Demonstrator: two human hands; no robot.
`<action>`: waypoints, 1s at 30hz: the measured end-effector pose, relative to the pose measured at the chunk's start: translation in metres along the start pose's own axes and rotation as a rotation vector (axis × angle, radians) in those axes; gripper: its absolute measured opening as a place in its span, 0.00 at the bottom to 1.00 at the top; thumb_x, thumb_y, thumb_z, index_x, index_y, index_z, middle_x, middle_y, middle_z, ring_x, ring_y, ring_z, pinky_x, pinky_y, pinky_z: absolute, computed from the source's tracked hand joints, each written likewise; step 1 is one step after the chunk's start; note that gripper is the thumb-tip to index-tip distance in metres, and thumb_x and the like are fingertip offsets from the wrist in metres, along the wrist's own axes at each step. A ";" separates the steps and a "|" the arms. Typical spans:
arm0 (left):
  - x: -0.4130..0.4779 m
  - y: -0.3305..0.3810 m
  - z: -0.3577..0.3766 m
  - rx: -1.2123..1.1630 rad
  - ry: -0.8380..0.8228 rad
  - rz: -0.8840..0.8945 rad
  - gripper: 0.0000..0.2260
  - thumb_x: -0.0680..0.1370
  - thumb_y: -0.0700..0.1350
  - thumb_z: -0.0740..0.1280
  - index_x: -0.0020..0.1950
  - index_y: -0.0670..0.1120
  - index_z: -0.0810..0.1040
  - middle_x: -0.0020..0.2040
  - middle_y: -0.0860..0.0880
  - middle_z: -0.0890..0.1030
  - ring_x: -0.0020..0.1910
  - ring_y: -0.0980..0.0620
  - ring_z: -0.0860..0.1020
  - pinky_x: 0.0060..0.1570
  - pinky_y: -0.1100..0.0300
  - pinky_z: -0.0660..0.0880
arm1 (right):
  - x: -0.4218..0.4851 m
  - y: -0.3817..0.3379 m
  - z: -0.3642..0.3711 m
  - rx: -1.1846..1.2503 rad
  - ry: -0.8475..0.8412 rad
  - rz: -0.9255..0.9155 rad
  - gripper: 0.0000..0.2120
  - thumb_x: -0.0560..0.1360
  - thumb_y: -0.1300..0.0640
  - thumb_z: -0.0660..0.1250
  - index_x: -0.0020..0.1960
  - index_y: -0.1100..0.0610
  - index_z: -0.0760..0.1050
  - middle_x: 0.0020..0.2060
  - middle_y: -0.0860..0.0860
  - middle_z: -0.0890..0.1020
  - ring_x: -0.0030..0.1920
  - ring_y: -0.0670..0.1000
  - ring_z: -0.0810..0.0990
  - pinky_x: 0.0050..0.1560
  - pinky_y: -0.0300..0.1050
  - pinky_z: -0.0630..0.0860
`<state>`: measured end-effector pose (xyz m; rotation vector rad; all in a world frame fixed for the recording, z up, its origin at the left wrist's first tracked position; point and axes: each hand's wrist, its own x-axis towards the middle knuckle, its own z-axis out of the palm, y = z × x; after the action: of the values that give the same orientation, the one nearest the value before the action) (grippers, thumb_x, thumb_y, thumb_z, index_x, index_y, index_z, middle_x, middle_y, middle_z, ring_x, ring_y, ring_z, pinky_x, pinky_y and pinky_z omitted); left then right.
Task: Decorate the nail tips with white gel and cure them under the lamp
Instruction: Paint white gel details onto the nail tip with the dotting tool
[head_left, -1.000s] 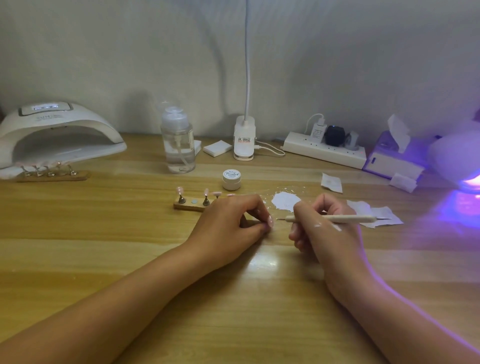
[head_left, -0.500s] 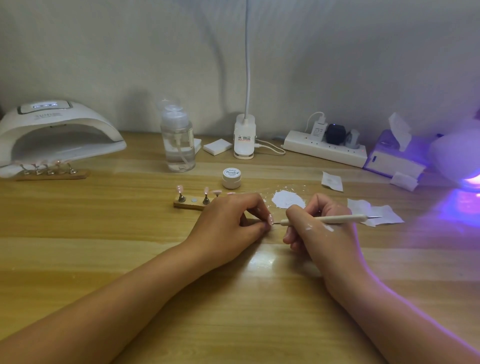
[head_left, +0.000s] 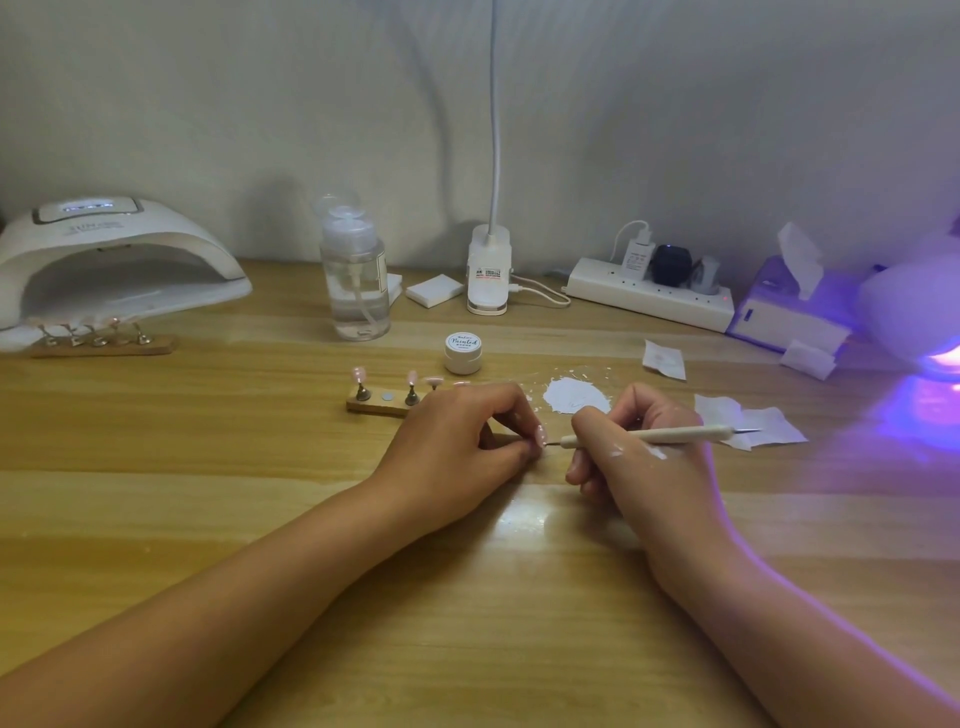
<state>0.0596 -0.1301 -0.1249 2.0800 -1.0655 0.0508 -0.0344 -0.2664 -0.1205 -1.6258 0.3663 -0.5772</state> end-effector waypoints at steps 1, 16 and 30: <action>0.000 0.000 0.000 0.003 0.000 0.001 0.09 0.73 0.44 0.73 0.40 0.58 0.78 0.36 0.71 0.78 0.31 0.60 0.74 0.33 0.70 0.64 | 0.000 0.000 0.000 0.003 0.006 0.002 0.09 0.62 0.57 0.66 0.30 0.54 0.66 0.23 0.58 0.79 0.21 0.47 0.73 0.23 0.33 0.67; 0.000 0.002 -0.001 0.012 0.011 0.033 0.12 0.73 0.44 0.74 0.38 0.60 0.75 0.33 0.73 0.76 0.30 0.62 0.74 0.33 0.72 0.64 | 0.001 0.002 -0.001 0.018 0.014 -0.009 0.08 0.64 0.56 0.67 0.31 0.53 0.68 0.25 0.57 0.82 0.23 0.47 0.77 0.25 0.36 0.72; -0.001 0.002 -0.001 -0.002 0.009 0.027 0.10 0.73 0.43 0.74 0.39 0.58 0.77 0.35 0.73 0.76 0.30 0.62 0.73 0.33 0.71 0.64 | 0.001 0.003 0.000 0.012 0.011 -0.017 0.08 0.64 0.56 0.67 0.33 0.55 0.68 0.26 0.57 0.82 0.24 0.47 0.77 0.25 0.36 0.72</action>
<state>0.0578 -0.1296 -0.1236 2.0615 -1.0883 0.0723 -0.0332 -0.2673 -0.1237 -1.6164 0.3568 -0.6005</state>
